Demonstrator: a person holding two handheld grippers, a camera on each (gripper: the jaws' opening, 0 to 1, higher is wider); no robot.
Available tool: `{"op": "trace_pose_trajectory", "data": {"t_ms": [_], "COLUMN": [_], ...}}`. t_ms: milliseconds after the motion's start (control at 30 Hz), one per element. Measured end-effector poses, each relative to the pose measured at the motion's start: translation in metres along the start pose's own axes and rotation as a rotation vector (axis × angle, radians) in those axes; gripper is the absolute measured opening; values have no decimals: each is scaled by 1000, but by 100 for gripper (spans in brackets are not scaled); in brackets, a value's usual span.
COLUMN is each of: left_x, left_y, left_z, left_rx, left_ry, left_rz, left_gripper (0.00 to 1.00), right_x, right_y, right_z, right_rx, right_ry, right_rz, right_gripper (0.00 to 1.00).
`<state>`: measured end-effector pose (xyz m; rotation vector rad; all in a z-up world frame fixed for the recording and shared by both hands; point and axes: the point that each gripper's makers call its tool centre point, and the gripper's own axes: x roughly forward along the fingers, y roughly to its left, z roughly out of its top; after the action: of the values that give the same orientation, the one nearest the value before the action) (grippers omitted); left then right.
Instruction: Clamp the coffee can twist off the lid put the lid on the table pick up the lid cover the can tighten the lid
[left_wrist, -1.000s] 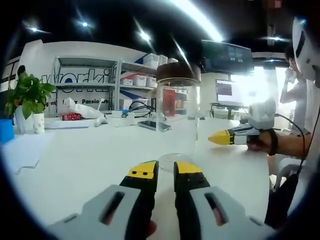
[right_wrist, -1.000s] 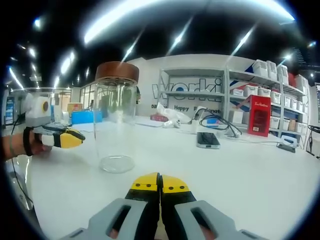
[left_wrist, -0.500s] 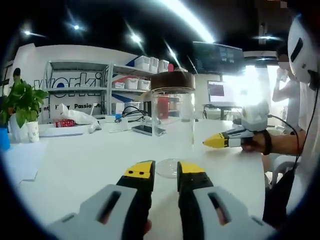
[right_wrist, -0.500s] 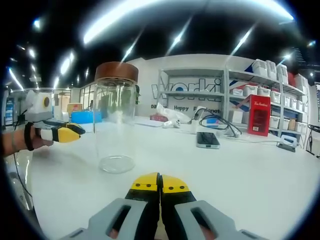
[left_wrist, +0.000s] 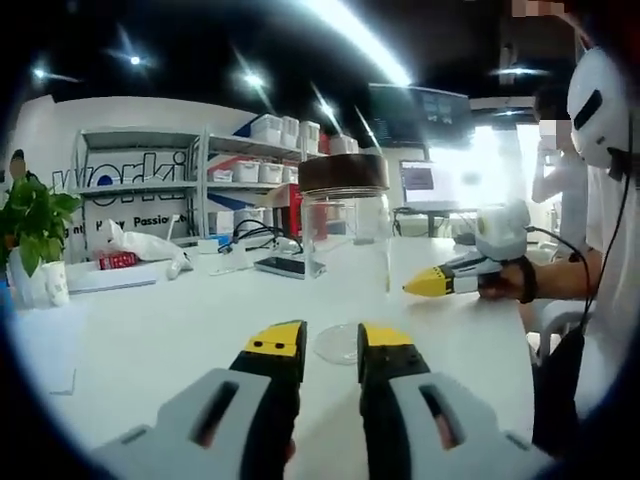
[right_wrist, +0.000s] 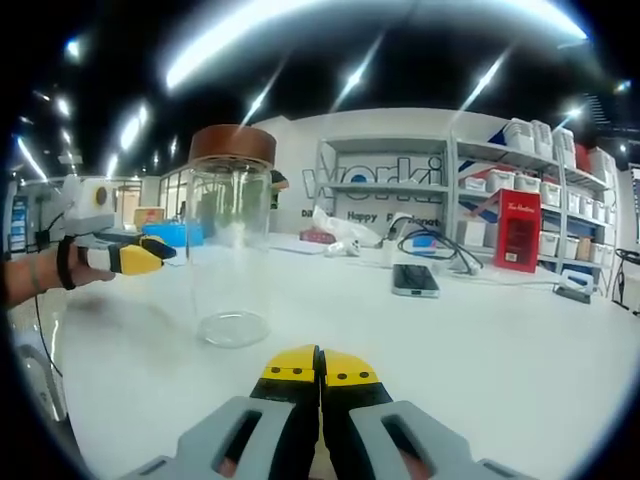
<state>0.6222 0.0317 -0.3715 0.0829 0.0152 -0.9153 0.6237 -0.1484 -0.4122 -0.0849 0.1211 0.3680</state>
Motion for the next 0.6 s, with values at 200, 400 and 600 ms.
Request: {"op": "trace_pose_trajectory", "data": {"t_ms": [200, 400, 600], "left_x": [5, 9, 12], "left_y": [-1, -1, -5], "left_z": [-3, -2, -6], "left_rx": [-13, -18, 0], "left_ry": [4, -2, 13], "left_rz": [-42, -77, -122], "left_gripper": [19, 20, 24], "right_x": [0, 0, 0], "right_y": [-1, -3, -3], "right_z": [0, 0, -1], "right_rx": [3, 15, 15], "right_ry": [0, -1, 4], "right_rz": [-3, -9, -10], "right_gripper": [0, 0, 0]}}
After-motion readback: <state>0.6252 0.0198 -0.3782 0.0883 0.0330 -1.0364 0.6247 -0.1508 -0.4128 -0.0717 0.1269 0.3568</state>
